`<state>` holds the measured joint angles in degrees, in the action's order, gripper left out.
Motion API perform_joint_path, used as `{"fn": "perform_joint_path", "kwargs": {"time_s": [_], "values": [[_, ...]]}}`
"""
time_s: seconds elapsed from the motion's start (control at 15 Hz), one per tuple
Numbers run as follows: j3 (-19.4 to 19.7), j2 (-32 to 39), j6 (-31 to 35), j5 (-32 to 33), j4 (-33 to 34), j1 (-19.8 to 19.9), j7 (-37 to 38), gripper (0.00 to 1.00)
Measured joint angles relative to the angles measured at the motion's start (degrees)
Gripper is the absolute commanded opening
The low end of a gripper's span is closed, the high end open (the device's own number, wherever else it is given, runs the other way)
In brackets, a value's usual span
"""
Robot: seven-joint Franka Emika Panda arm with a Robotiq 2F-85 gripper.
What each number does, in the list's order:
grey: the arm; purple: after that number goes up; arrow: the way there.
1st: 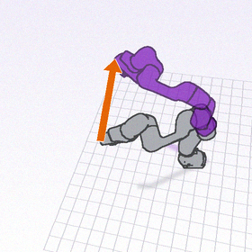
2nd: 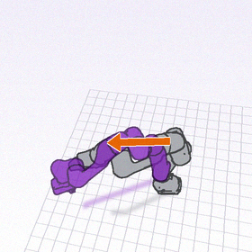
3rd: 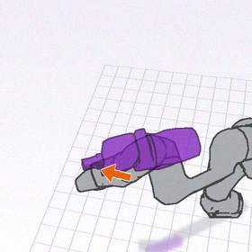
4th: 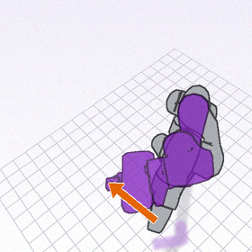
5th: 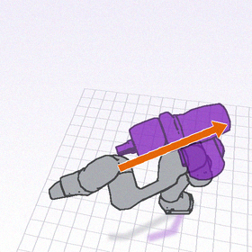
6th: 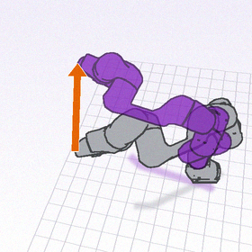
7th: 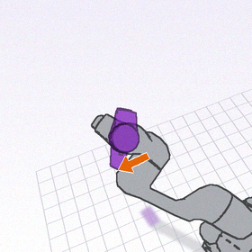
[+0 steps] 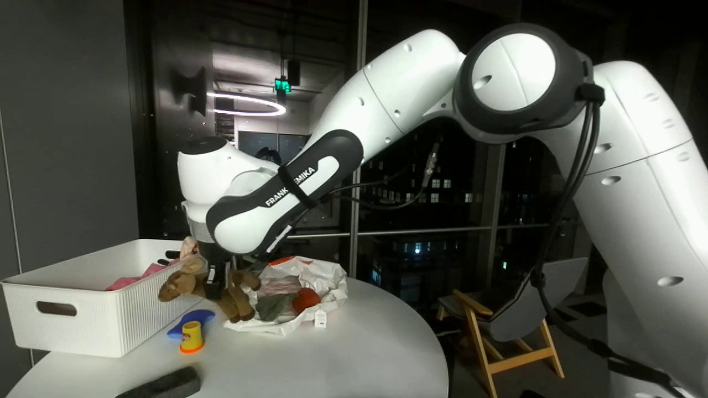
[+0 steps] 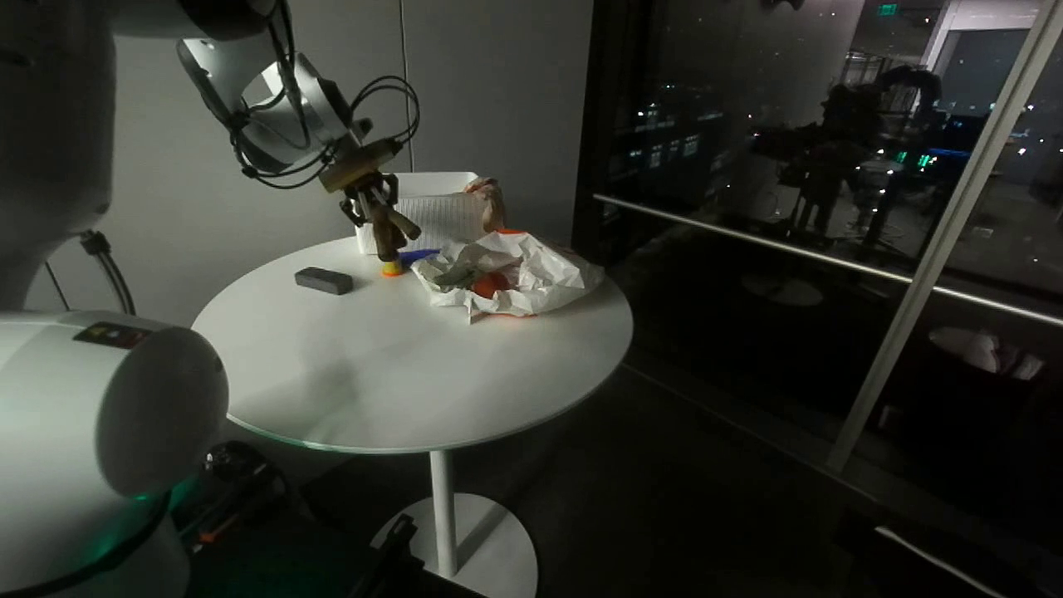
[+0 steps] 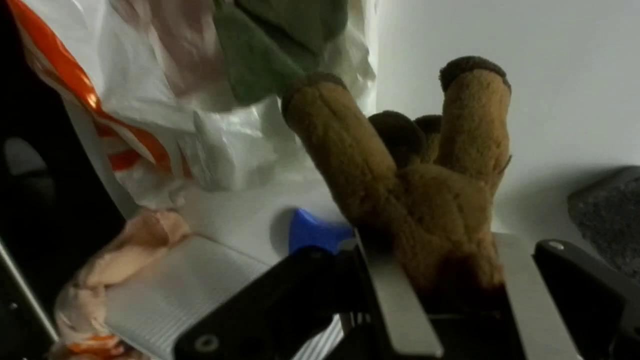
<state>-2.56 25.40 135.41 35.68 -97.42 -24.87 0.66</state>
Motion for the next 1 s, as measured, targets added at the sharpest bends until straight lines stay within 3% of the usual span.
{"fn": "perform_joint_path", "kwargs": {"time_s": [0.27,0.53,1.0], "values": [[0.51,-6.15,-9.11,7.79,-7.41,-0.13,13.04,0.08],[-0.39,-8.21,-22.53,11.53,-10.46,-0.05,21.79,0.08],[-2.35,-2.30,-44.71,17.96,-5.80,0.24,24.78,0.09]]}}
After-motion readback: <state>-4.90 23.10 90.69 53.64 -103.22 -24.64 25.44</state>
